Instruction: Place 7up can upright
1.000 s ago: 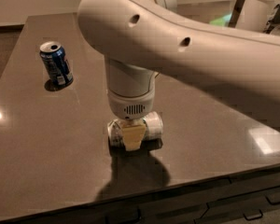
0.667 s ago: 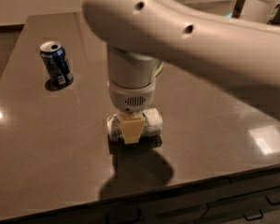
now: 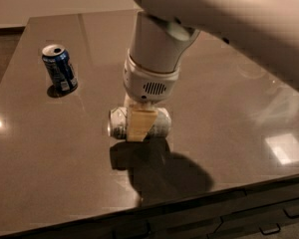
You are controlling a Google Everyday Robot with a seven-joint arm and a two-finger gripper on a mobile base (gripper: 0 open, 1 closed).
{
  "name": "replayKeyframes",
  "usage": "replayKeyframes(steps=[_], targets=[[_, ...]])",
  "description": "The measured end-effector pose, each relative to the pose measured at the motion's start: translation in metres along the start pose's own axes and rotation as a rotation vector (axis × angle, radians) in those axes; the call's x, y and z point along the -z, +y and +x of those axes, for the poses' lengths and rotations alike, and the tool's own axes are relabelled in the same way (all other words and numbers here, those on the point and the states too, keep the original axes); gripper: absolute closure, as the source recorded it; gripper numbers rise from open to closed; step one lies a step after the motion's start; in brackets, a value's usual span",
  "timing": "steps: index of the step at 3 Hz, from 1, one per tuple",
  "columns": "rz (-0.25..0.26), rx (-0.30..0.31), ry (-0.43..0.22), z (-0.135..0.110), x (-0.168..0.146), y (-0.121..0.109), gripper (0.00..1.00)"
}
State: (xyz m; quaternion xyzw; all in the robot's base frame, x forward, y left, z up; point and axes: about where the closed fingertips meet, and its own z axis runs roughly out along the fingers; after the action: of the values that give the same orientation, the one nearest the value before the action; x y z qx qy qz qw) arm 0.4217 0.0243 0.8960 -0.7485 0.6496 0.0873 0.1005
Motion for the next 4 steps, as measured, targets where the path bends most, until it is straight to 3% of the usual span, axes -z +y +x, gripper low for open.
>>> replayKeyframes(steps=[3,4], targets=[[-0.071,-0.059,-0.477,-0.036,0.022,-0.004,1.0],[-0.07,-0.067,-0.634,-0.041,0.022,-0.008,1.0]])
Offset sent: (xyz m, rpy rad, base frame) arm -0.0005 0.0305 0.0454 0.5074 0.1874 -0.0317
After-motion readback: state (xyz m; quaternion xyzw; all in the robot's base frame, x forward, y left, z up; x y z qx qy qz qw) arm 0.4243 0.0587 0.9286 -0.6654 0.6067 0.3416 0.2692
